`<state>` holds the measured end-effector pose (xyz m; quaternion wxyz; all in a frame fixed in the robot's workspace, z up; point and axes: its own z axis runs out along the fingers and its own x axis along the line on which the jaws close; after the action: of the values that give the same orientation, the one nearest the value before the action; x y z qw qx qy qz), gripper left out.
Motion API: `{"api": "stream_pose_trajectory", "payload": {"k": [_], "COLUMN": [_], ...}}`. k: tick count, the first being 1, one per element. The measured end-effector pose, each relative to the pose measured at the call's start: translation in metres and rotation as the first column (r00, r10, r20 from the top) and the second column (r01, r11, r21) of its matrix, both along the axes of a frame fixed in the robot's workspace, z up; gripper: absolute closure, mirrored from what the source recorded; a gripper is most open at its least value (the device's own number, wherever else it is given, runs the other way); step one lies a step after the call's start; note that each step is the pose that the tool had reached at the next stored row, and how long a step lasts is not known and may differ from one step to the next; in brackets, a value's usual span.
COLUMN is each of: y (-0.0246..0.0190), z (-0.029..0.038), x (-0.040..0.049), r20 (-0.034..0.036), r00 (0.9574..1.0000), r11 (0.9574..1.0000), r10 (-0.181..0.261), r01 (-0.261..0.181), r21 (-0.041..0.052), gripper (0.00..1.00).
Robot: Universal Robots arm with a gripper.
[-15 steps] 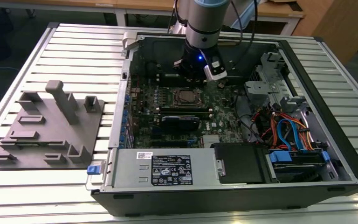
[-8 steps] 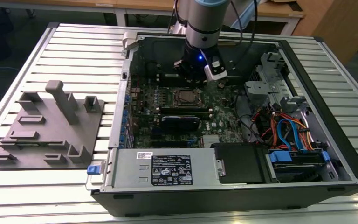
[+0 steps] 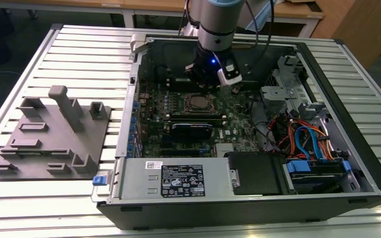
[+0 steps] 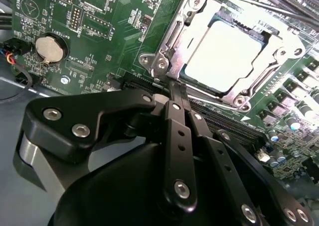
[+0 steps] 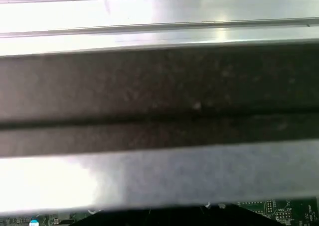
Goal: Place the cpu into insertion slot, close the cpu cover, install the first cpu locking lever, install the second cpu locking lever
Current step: 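Install the first cpu locking lever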
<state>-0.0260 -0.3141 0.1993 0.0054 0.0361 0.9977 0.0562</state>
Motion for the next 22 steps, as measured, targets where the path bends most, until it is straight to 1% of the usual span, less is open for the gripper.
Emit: {"api": "stream_pose_trajectory", "payload": {"k": [2,3,4,5,6,7,9,12,19,20,21,22], "y": [0.0000,0.0001,0.0001,-0.0001,-0.0001,0.0000,-0.0001,0.0000,0.0003,-0.0002,-0.0005,-0.0005], "z": [0.0001,-0.0001,-0.0004,-0.0006,-0.0009,-0.0011,-0.0013,-0.0018,-0.0052,-0.0049,-0.0048,-0.0049], "x": [0.0000,0.0001,0.0001,0.0000,0.0000,0.0000,0.0001,0.0000,0.0002,0.0000,-0.0002,-0.0003], "r20": [0.0000,0.0002,0.0001,-0.0001,0.0000,0.0000,-0.0003,-0.0004,-0.0005,-0.0010,-0.0015,-0.0018], "r00": [1.0000,1.0000,1.0000,1.0000,1.0000,1.0000,1.0000,1.0000,1.0000,1.0000,1.0000,1.0000], "r11": [1.0000,1.0000,1.0000,0.9998,0.9997,0.9995,0.9994,0.9993,0.9994,0.9995,0.9996,0.9998], "r10": [0.000,0.000,0.000,0.000,-0.001,-0.001,-0.001,-0.001,-0.001,-0.001,-0.001,-0.001], "r01": [0.000,0.000,0.000,0.000,0.001,0.001,0.001,0.001,0.001,0.001,0.001,0.001], "r21": [-0.0001,-0.0024,-0.0087,-0.0186,-0.0258,-0.0309,-0.0358,-0.0369,-0.0354,-0.0330,-0.0281,-0.0201], "gripper": [0.90,0.90,0.90,0.90,0.90,0.90,0.90,0.90,0.90,0.90,0.90,0.90]}}
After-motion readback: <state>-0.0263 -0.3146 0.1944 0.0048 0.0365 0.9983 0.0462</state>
